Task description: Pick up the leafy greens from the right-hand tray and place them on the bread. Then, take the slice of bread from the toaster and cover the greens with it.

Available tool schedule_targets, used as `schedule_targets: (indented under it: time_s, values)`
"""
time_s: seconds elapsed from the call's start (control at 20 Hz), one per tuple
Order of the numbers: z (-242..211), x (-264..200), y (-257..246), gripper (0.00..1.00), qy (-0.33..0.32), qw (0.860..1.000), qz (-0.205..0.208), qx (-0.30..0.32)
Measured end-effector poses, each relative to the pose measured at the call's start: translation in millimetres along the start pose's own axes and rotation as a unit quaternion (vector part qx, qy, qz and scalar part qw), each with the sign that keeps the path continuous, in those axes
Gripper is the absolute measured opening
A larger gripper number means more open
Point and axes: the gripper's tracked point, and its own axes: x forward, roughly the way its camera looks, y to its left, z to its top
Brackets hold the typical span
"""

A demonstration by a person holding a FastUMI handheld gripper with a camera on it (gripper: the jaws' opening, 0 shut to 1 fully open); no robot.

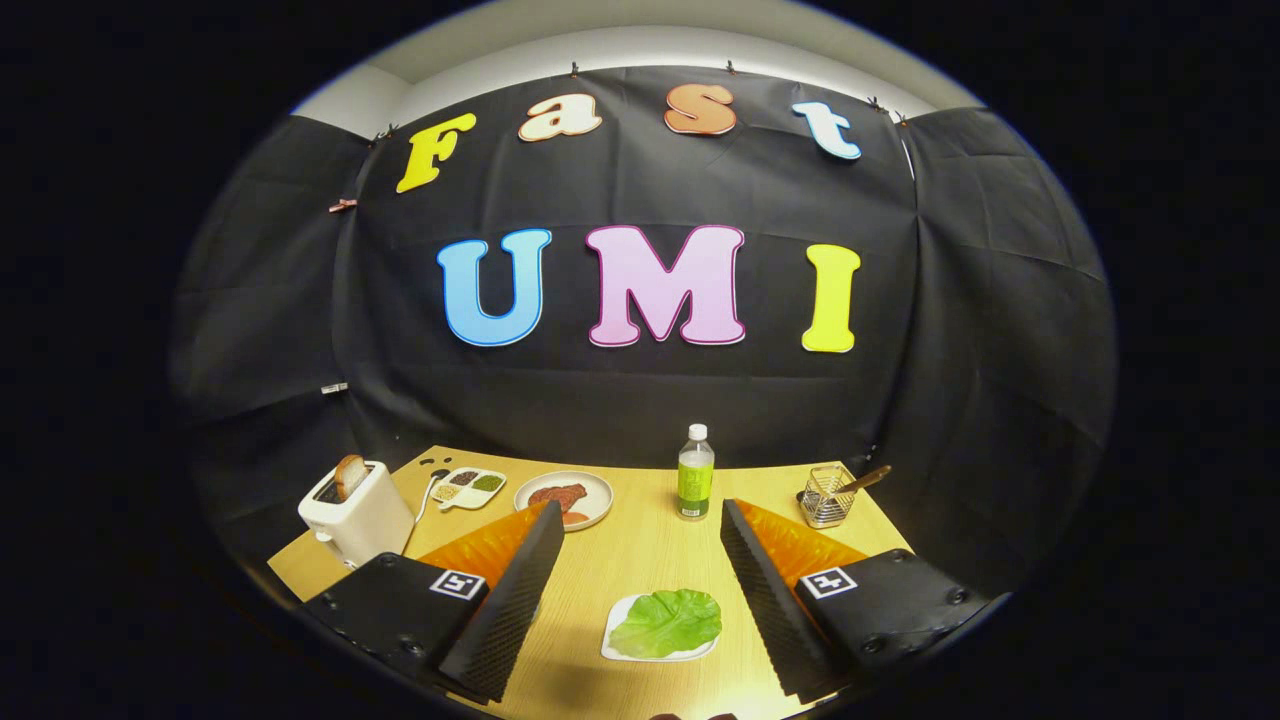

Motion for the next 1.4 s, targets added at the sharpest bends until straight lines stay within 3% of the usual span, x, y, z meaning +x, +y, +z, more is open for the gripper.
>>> schedule_targets:
  time_s: [0.7, 1.4]
  values:
    - [-97, 47, -10, 0.98, 0.123, 0.992, 0.012, -0.013]
    - [-272, 106, -31, 0.99, 0.271, 0.962, -0.026, 0.017]
